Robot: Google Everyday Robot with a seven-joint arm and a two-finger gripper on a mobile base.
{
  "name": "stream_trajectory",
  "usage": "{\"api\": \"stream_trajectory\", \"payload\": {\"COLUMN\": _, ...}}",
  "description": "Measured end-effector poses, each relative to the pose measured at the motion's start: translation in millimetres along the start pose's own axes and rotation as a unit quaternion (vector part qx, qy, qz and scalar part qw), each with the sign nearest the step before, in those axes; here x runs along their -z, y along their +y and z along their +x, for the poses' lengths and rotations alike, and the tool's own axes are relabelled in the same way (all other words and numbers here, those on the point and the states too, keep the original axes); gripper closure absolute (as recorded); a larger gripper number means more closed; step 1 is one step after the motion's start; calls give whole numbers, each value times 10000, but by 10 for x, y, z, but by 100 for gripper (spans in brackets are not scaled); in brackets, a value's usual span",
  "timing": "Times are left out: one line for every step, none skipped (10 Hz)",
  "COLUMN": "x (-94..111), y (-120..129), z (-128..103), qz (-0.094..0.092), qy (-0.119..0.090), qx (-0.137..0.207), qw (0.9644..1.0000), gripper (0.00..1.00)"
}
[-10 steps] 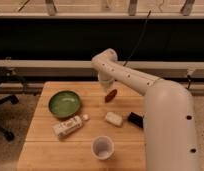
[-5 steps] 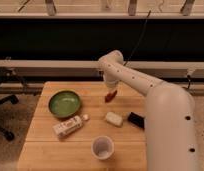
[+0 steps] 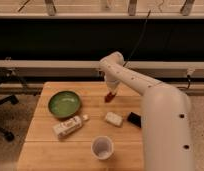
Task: Drag the pepper across the table
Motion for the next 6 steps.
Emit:
{"api": "stream_trajectory", "payload": {"x": 52, "y": -116, "z": 33, "qz": -50, "qy": 172, "qx": 134, "qw": 9997, "gripper": 24}}
{"api": "stream_trajectory", "payload": {"x": 69, "y": -168, "z": 51, "qz": -79, "qy": 234, "qx": 189, "qw": 9995, "gripper": 24}}
{"api": "stream_trajectory", "payload": {"x": 80, "y": -206, "z": 57, "qz": -101, "qy": 258, "qx": 225, "qw": 9994, "gripper": 24}}
{"api": "stream_trajectory", "payload": {"x": 58, "y": -196, "z": 58, "qz": -243, "qy": 300, "qx": 296, "qw": 9988, "gripper": 24}}
{"api": "stream_trajectory", "payload": {"x": 36, "y": -229, "z": 15, "qz": -314, "qy": 305, "qx": 343, "qw": 9985, "gripper": 24}}
{"api": "stream_trajectory", "payload": {"x": 21, "y": -272, "z": -45, "qz": -371, "qy": 273, "qx": 395, "qw": 9982, "gripper": 24}}
